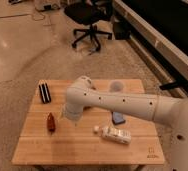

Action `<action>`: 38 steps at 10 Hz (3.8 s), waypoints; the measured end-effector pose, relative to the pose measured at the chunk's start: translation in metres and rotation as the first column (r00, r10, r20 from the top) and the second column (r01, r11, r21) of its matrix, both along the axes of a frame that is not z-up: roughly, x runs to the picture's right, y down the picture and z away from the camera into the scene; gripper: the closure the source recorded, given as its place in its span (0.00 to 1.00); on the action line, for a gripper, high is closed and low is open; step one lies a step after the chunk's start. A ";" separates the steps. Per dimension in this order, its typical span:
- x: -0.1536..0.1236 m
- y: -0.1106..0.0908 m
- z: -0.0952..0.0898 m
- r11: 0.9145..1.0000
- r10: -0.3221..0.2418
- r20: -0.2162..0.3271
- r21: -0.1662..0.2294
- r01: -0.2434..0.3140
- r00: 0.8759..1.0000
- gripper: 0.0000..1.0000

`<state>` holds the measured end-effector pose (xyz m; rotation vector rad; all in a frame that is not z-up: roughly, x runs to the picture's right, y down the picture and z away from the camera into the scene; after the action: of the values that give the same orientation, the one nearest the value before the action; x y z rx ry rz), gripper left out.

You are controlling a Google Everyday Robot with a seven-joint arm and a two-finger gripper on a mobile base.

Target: Place the pepper on the white sponge

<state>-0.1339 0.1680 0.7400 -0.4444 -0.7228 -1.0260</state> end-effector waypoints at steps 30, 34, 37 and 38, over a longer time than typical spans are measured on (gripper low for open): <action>-0.108 0.002 0.083 0.909 -0.417 0.007 0.023 0.417 0.909 1.00; -0.026 -0.011 0.077 0.959 -0.284 -0.081 -0.036 0.282 0.955 1.00; 0.058 -0.027 0.094 0.984 -0.178 -0.192 -0.056 0.171 0.965 1.00; 0.086 -0.035 0.099 0.989 -0.143 -0.231 -0.053 0.134 0.962 1.00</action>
<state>-0.0482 0.1328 0.8388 -0.6446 -0.5050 -1.0712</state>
